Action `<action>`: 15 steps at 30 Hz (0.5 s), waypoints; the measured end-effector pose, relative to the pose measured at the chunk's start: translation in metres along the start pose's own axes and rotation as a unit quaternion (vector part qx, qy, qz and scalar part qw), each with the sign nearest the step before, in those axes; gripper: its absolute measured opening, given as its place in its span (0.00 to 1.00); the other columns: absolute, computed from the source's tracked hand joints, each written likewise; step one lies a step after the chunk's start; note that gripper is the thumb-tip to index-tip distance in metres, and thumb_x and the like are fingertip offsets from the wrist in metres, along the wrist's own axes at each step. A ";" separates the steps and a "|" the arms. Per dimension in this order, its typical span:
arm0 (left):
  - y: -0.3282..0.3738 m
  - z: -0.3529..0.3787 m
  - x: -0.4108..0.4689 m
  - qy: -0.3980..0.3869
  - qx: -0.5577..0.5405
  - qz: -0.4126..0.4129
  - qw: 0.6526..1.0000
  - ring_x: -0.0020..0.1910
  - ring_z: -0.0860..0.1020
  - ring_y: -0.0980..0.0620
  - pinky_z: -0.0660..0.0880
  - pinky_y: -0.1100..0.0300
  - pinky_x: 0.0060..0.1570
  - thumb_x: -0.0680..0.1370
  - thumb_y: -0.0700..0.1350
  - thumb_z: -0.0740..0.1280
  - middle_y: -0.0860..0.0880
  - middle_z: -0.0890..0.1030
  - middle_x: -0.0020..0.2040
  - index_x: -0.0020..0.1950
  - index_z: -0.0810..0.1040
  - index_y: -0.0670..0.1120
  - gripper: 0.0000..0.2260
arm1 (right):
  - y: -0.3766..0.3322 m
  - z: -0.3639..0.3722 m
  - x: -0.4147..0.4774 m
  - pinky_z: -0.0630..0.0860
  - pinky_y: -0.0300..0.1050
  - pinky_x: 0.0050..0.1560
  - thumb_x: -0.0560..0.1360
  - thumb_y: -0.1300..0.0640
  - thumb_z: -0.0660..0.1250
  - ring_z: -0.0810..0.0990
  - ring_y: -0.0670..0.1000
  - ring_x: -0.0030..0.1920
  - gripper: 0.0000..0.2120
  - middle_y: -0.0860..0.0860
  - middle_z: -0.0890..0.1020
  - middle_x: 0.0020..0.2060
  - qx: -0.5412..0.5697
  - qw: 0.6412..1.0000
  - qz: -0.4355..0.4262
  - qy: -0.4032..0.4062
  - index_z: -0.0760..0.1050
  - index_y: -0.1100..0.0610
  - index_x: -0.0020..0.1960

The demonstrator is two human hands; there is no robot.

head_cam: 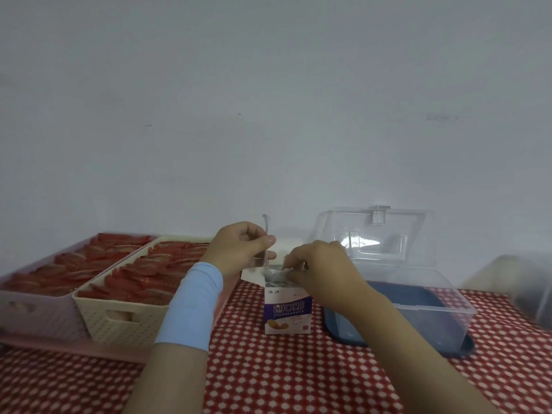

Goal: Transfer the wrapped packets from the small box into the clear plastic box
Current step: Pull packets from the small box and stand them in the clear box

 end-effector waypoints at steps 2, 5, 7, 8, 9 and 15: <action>0.006 -0.004 0.000 0.021 -0.003 0.017 1.000 0.42 0.86 0.46 0.84 0.54 0.43 0.76 0.38 0.73 0.37 0.84 0.51 0.48 0.78 0.36 0.06 | 0.012 -0.008 0.000 0.75 0.36 0.56 0.78 0.52 0.69 0.80 0.42 0.47 0.08 0.44 0.86 0.48 0.069 0.996 0.033 0.033 0.85 0.48 0.54; 0.018 -0.007 -0.002 0.036 -0.011 0.048 0.998 0.43 0.86 0.46 0.84 0.54 0.44 0.76 0.39 0.73 0.38 0.84 0.50 0.48 0.78 0.37 0.06 | 0.029 -0.015 0.001 0.70 0.21 0.47 0.77 0.55 0.72 0.80 0.38 0.45 0.07 0.45 0.87 0.49 0.172 0.977 0.082 0.093 0.86 0.51 0.54; 0.022 -0.002 -0.003 0.020 -0.018 0.054 0.998 0.45 0.86 0.46 0.84 0.52 0.46 0.76 0.40 0.73 0.38 0.84 0.51 0.48 0.78 0.38 0.07 | 0.030 -0.013 0.001 0.72 0.23 0.47 0.76 0.57 0.73 0.79 0.38 0.43 0.07 0.46 0.87 0.49 0.203 0.970 0.088 0.099 0.86 0.52 0.53; 0.021 0.003 -0.003 0.003 -0.018 0.051 0.999 0.46 0.86 0.44 0.83 0.49 0.48 0.76 0.41 0.74 0.38 0.84 0.51 0.48 0.78 0.38 0.07 | 0.029 -0.012 0.001 0.74 0.25 0.49 0.76 0.58 0.73 0.80 0.39 0.44 0.07 0.47 0.87 0.50 0.211 0.969 0.087 0.099 0.86 0.52 0.54; 0.019 0.008 -0.003 -0.015 -0.015 0.046 0.999 0.47 0.86 0.43 0.83 0.46 0.50 0.75 0.41 0.74 0.37 0.84 0.50 0.47 0.79 0.39 0.07 | 0.028 -0.012 0.000 0.76 0.30 0.52 0.76 0.58 0.73 0.81 0.40 0.46 0.08 0.48 0.87 0.49 0.222 0.966 0.087 0.103 0.86 0.52 0.54; 0.004 0.022 -0.001 -0.050 0.069 0.029 0.996 0.44 0.86 0.47 0.82 0.52 0.50 0.76 0.41 0.74 0.41 0.85 0.46 0.46 0.79 0.40 0.06 | 0.043 -0.022 -0.002 0.75 0.25 0.44 0.75 0.59 0.74 0.80 0.35 0.41 0.06 0.47 0.87 0.45 0.269 0.947 0.101 0.143 0.87 0.54 0.51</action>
Point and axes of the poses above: each hand's wrist, its own x-axis towards the middle knuckle, its own z-axis out of the palm, y = z × x, the point moved 10 cm from there along x, towards the middle knuckle
